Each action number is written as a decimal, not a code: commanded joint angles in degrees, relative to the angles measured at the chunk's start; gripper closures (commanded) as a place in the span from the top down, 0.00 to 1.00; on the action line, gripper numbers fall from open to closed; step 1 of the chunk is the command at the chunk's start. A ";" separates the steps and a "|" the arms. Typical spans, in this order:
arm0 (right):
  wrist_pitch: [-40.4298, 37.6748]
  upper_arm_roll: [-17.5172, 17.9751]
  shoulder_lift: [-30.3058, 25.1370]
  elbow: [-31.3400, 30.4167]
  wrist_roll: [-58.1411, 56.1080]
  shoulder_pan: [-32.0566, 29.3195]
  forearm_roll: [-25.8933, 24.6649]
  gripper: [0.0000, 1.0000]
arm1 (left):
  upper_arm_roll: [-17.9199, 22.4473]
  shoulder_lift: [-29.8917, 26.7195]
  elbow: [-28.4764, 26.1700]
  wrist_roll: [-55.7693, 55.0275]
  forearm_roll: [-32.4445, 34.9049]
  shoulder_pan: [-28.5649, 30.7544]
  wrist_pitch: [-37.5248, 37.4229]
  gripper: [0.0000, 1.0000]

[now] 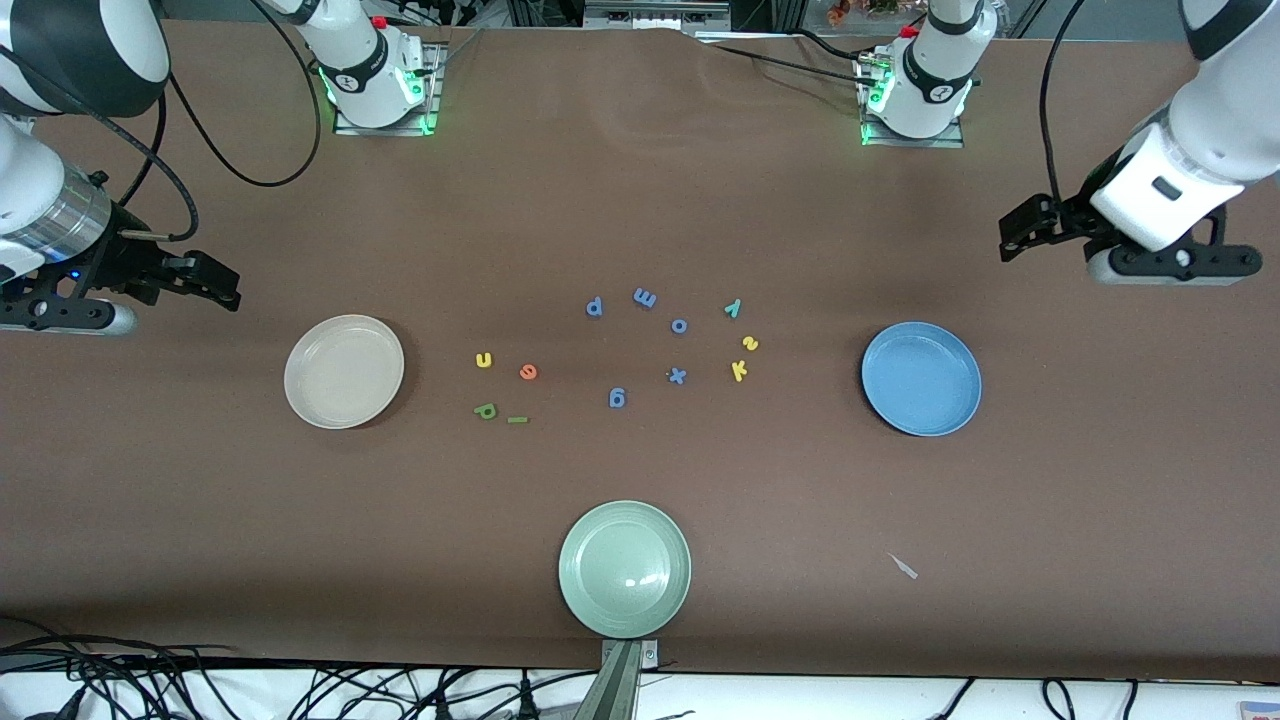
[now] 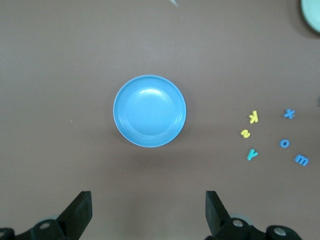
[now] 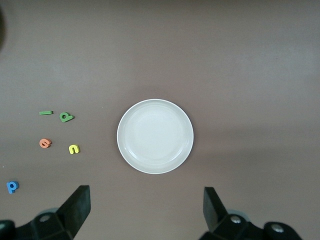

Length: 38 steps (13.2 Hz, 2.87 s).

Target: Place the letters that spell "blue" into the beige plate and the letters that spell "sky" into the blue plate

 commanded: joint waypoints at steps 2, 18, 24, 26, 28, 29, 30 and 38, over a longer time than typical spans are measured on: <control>0.81 0.04 -0.35 -0.60 -0.73 -0.16 -0.82 1.00 | -0.06 9.94 3.21 0.02 -1.72 -4.03 2.23 1.00; 2.03 0.30 3.77 0.89 0.32 0.36 -0.38 1.00 | 0.30 35.18 2.08 -30.83 -5.16 -22.77 29.92 1.00; 6.70 1.27 11.34 1.33 1.20 3.78 -0.03 1.00 | 0.21 37.57 0.07 -35.23 1.69 -26.02 34.93 0.86; 8.61 1.79 12.39 1.24 1.90 7.82 0.41 1.00 | 0.21 37.39 -1.08 -35.32 2.49 -25.76 36.43 0.67; 9.95 1.88 13.35 1.07 6.19 10.63 0.49 1.00 | 0.21 37.39 -3.88 -35.32 2.49 -25.85 41.76 0.67; 10.56 1.88 14.32 1.07 7.69 11.52 0.49 1.00 | 0.21 37.30 -5.03 -35.41 2.49 -25.42 43.71 0.67; 11.35 1.88 15.11 0.81 8.14 12.05 0.93 1.00 | 0.21 37.22 -5.12 -35.41 2.49 -25.50 43.73 0.66; 44.36 14.68 17.93 -19.47 13.77 6.99 3.24 1.00 | 0.29 34.68 -3.90 -34.80 2.49 -25.33 38.56 0.00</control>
